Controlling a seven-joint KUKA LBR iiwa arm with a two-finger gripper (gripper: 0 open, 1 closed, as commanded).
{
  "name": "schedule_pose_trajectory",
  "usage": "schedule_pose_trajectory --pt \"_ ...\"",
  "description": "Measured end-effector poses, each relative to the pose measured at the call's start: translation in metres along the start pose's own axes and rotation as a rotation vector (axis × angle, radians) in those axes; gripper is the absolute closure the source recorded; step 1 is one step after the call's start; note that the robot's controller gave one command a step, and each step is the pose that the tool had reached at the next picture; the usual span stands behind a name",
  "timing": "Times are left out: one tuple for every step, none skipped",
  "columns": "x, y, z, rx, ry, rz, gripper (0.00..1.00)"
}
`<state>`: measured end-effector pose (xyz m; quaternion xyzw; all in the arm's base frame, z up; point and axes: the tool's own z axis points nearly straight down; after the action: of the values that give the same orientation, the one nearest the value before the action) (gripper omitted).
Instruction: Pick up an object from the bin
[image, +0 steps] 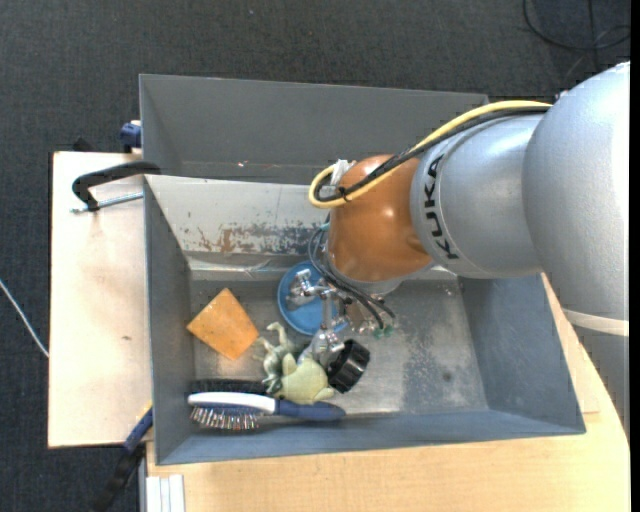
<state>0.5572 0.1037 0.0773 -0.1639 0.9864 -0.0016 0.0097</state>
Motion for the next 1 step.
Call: schedule_pose_trajectory --pt "-0.001 -0.0017 -0.0018 0.001 -0.005 0.006 1.0"
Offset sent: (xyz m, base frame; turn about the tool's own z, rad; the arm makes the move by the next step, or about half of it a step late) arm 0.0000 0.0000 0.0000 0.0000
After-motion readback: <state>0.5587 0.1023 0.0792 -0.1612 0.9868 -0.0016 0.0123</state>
